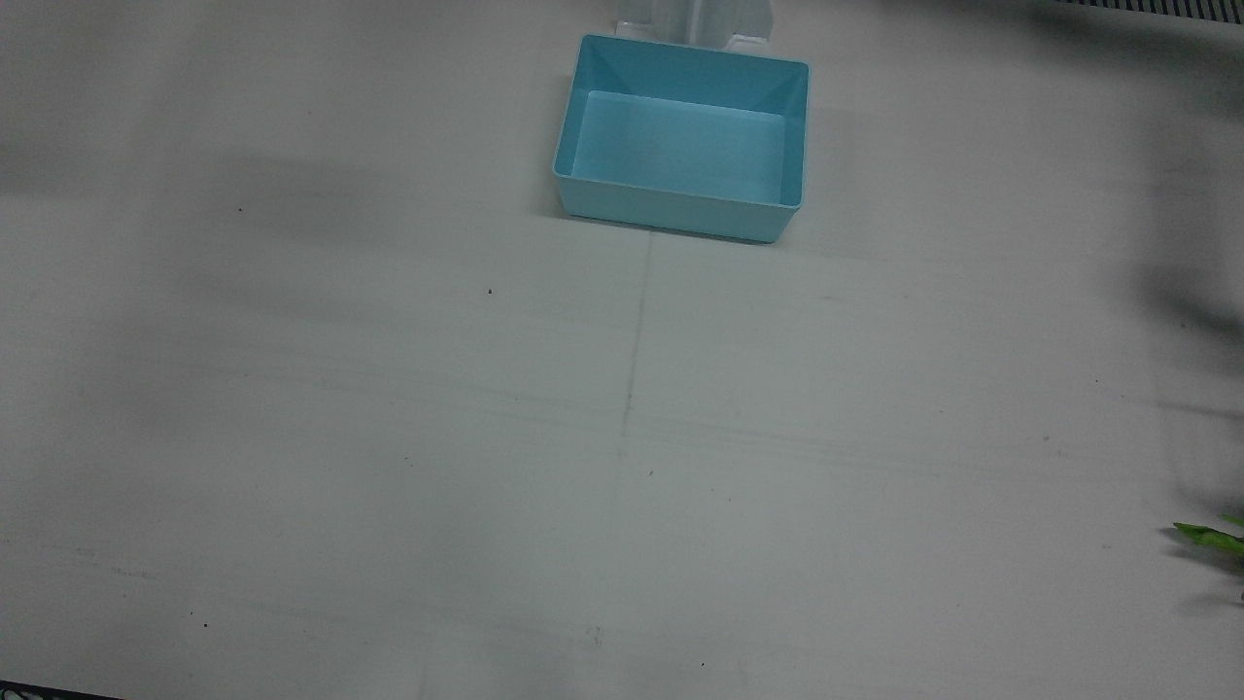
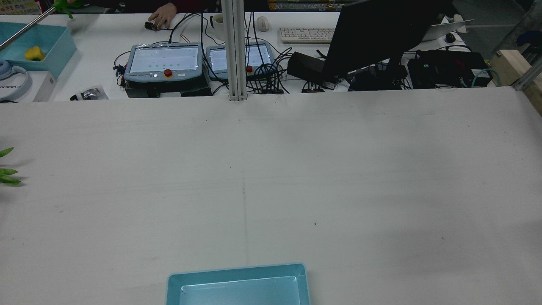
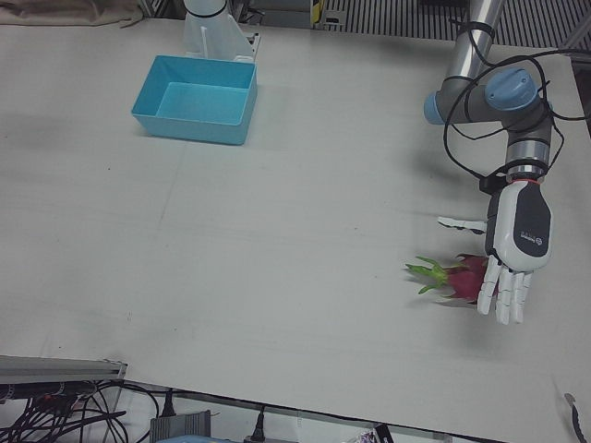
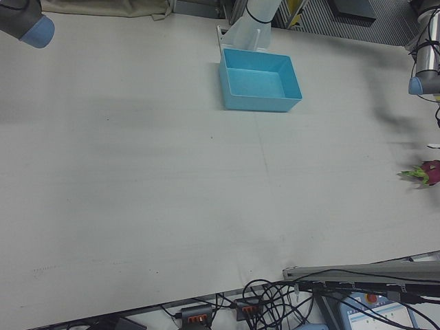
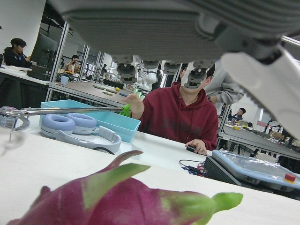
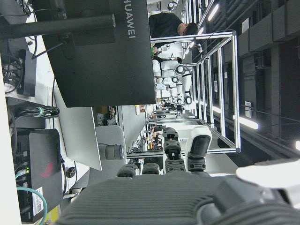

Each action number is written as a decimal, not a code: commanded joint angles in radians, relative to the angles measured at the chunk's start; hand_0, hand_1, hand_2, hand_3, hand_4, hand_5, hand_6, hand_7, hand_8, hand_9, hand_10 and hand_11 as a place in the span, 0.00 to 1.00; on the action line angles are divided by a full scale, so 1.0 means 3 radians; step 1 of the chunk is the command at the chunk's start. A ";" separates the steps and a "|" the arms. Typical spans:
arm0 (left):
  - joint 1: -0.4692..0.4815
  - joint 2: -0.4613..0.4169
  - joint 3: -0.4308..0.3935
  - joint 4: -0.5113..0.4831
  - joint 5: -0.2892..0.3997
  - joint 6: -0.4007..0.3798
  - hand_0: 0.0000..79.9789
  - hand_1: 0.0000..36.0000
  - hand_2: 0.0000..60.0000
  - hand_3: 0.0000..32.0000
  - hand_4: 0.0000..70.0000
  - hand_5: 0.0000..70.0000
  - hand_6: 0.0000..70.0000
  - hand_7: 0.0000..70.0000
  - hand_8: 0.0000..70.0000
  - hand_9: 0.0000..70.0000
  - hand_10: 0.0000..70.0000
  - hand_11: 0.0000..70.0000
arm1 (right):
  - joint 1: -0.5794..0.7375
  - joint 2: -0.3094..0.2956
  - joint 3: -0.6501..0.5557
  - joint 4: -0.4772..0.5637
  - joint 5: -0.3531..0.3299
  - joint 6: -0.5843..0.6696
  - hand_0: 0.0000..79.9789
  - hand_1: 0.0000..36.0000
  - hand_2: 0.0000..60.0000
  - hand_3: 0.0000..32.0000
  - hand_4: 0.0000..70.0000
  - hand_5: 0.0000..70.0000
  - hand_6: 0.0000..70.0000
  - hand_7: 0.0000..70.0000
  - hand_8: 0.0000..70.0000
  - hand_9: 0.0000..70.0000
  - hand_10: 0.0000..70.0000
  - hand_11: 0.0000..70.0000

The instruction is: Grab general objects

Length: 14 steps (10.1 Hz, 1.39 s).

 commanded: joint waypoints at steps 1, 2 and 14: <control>0.0001 0.0003 0.0095 0.0129 -0.0043 0.0270 0.59 0.26 0.00 0.00 0.00 0.00 0.00 0.00 0.00 0.00 0.00 0.00 | 0.0000 0.0000 -0.0004 0.0000 0.0000 0.0000 0.00 0.00 0.00 0.00 0.00 0.00 0.00 0.00 0.00 0.00 0.00 0.00; 0.0006 -0.0002 0.0146 0.0129 -0.0165 0.0270 0.59 0.25 0.00 0.00 0.00 0.00 0.00 0.00 0.00 0.00 0.00 0.00 | 0.0000 0.0000 -0.0004 0.0000 0.0000 0.0000 0.00 0.00 0.00 0.00 0.00 0.00 0.00 0.00 0.00 0.00 0.00 0.00; 0.0220 -0.0069 0.0515 -0.0270 -0.0406 0.0387 0.61 0.34 0.00 0.00 0.02 0.03 0.02 0.07 0.00 0.00 0.00 0.02 | 0.0000 0.0000 -0.0014 0.0000 0.0000 0.0000 0.00 0.00 0.00 0.00 0.00 0.00 0.00 0.00 0.00 0.00 0.00 0.00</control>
